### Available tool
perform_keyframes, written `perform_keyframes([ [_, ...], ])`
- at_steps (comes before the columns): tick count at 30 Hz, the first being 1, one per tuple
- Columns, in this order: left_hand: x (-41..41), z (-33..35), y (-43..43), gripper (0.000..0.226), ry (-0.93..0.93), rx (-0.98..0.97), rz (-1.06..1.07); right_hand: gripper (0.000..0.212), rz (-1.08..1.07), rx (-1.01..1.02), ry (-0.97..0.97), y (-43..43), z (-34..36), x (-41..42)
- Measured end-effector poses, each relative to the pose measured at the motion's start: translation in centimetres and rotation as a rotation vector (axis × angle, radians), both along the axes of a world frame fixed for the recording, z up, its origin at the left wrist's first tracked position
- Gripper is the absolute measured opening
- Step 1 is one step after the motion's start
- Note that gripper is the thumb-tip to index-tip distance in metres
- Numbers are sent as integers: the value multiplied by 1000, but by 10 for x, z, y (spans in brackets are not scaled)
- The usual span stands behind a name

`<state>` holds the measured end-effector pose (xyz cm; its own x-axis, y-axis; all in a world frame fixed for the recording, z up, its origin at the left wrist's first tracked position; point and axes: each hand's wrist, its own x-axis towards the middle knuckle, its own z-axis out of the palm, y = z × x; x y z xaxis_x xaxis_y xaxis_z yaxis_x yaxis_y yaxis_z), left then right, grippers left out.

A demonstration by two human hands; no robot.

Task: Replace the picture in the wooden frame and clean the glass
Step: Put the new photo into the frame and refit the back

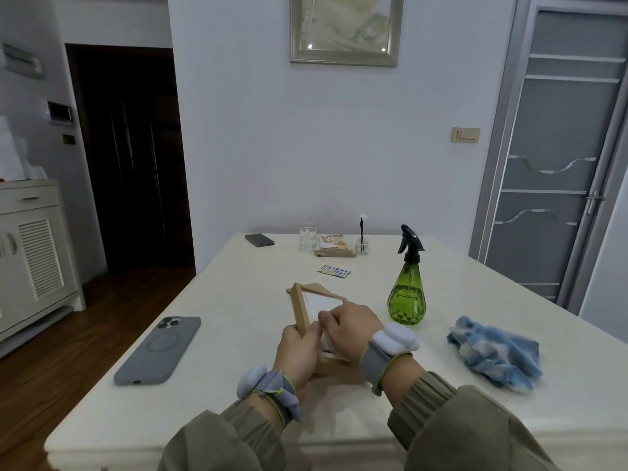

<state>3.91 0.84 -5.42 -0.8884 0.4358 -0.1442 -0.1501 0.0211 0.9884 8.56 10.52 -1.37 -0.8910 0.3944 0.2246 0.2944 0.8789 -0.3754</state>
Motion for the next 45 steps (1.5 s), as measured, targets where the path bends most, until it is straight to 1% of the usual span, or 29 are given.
perform_keyframes([
  [2, -1, 0, 0, 38, -10, -2, -8, 42, 20, 10, -47, 1, -2, -1],
  [4, -2, 0, -1, 42, -1, -19, -14, 30, 39, 20, -124, 4, -3, -4],
  [6, -4, -2, -1, 50, 16, -44, -7, 34, 57, 47, -187, 4, 1, -4],
  [7, -5, -3, -1, 48, 19, -54, -4, 37, 68, 61, -208, 4, 2, -4],
  [8, -7, -4, -1, 38, 21, -56, -2, 39, 82, 73, -212, 4, 2, -4],
  [9, -7, -4, -2, 28, 22, -49, 2, 40, 93, 80, -202, 5, 3, -3],
  [10, -6, -3, -3, 24, 14, -39, 3, 40, 98, 80, -183, 5, 3, -2],
  [13, -9, -4, -2, 49, -17, -1, 8, 39, 92, 77, -133, 8, 3, 0],
  [14, -10, -5, -2, 51, -20, 5, 2, 39, 89, 77, -128, 9, 3, 0],
  [24, -8, -5, -3, 34, -36, 29, 1, 34, 101, 49, -113, 10, 2, 2],
  [31, -11, -7, -3, 36, -31, 5, 3, 34, 114, 43, -117, 9, 3, 2],
  [37, -16, -10, -4, 33, -39, 28, 12, 31, 121, 44, -122, 10, 4, -2],
  [45, -35, -12, -9, 26, -60, 37, 50, 32, 2, 74, -41, 18, 2, -19],
])
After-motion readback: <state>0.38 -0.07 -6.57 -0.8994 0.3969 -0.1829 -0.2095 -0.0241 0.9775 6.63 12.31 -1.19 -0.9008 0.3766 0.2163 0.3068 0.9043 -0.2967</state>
